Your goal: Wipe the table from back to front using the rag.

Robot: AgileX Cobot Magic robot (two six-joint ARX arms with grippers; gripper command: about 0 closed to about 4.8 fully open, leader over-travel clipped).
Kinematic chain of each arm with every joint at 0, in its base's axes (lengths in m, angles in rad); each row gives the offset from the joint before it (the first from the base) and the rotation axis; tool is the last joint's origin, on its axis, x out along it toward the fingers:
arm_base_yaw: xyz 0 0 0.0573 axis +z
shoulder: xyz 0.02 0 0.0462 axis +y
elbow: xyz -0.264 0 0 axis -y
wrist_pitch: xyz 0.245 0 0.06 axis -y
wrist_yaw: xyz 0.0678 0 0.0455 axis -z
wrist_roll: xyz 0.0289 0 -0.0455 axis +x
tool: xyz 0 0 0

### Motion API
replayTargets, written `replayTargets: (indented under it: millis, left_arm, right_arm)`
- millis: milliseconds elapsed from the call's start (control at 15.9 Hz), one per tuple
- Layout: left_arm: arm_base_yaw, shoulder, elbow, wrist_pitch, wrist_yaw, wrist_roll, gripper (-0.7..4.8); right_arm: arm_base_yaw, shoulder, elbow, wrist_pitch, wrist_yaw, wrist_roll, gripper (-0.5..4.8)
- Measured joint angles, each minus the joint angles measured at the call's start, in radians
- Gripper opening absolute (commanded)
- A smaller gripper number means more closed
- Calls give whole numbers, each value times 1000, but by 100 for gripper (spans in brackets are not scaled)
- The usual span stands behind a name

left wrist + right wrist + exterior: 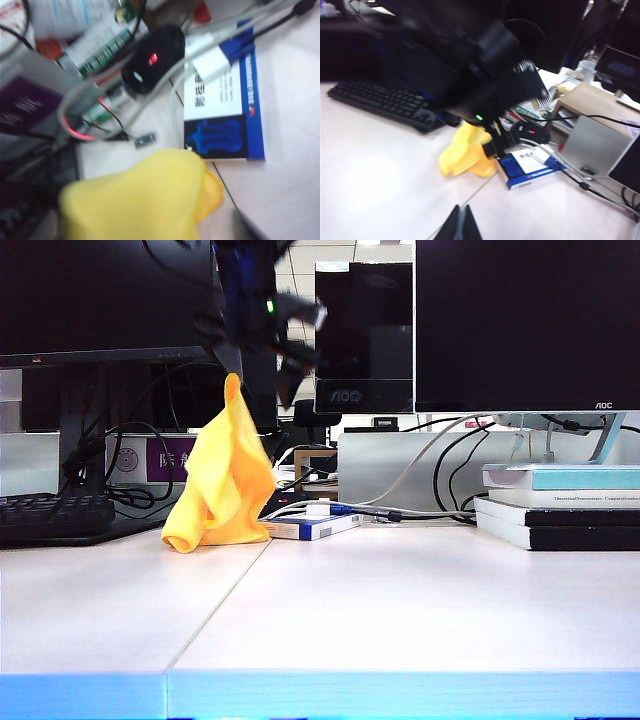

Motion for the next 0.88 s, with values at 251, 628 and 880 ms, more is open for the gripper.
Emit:
replayTargets:
  millis: [251,628,880]
  left_arm:
    - [1,-63,1,-36,20,10,-6]
    - [-8,-205,-1,-98,125,-34,-6]
    - [-11,-399,0,-92,143,-156,-6]
  right_arm:
    - [-89,46,0,118,-85,0,-1]
    - [-228,61,-3,180,-238,46,-1]
    - [-231,7,-9,114,-235,47,-1]
